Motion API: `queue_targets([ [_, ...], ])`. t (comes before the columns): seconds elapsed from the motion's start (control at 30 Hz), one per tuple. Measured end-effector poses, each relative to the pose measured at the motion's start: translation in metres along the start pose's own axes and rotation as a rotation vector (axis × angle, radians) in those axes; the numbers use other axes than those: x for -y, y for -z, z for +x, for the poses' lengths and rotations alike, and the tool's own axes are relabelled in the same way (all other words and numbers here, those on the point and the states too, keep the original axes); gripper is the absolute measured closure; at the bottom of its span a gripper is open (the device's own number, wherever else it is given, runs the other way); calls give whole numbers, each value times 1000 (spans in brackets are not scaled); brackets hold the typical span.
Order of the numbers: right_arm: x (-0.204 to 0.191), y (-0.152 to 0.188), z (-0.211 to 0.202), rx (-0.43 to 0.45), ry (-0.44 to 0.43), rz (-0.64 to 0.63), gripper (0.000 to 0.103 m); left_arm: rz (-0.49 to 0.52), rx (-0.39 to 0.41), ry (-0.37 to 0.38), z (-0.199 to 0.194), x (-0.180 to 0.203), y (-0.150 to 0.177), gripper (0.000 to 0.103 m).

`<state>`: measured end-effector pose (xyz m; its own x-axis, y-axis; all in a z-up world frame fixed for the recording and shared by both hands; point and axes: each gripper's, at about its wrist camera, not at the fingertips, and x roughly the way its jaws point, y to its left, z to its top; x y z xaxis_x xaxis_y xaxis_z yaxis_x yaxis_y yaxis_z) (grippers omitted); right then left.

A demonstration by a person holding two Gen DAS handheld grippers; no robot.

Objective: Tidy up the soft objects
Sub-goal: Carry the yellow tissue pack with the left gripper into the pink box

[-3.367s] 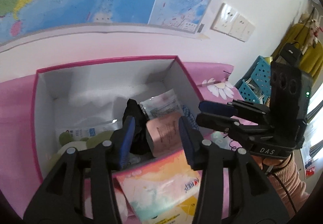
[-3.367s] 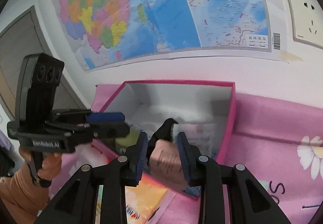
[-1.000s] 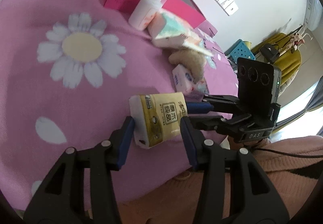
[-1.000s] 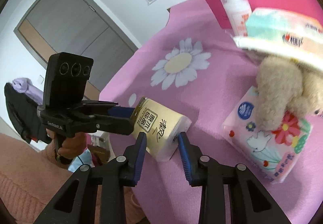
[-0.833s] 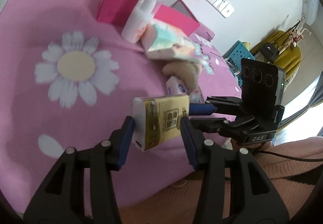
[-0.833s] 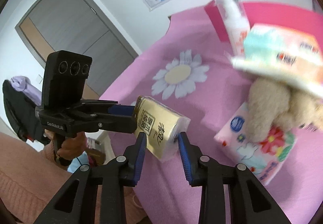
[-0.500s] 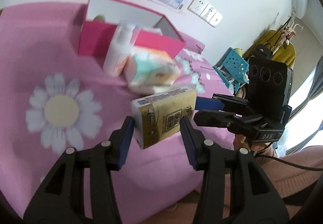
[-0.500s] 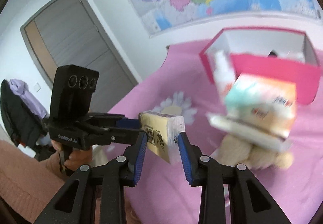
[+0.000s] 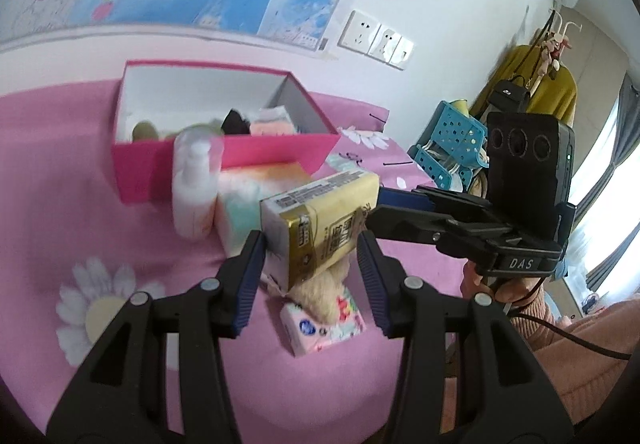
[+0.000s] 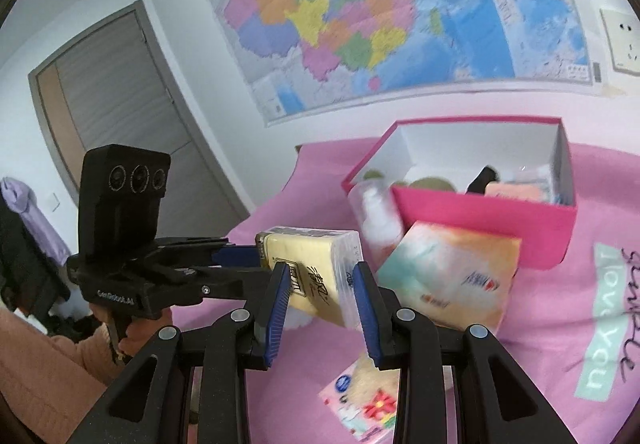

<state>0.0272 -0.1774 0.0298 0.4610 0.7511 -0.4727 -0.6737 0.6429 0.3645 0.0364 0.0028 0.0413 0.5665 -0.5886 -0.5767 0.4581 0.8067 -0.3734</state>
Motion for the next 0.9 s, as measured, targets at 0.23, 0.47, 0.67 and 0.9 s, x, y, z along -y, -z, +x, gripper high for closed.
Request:
queue_targets([
  [0.23,13,-21,-8,50,28,-8,69,41,14,-19,12,4,-29,53],
  [0.47,27,-43,-3,84,47,-4,69,62,23,-52,24,2,-56,53],
  [0.67,45,-62,8,91,48,24,69,80,36,-77,32,-6,-84,53],
  [0.9,62,-82,24,89,65,36,69,69,14,-98,50,-22,-108,53],
])
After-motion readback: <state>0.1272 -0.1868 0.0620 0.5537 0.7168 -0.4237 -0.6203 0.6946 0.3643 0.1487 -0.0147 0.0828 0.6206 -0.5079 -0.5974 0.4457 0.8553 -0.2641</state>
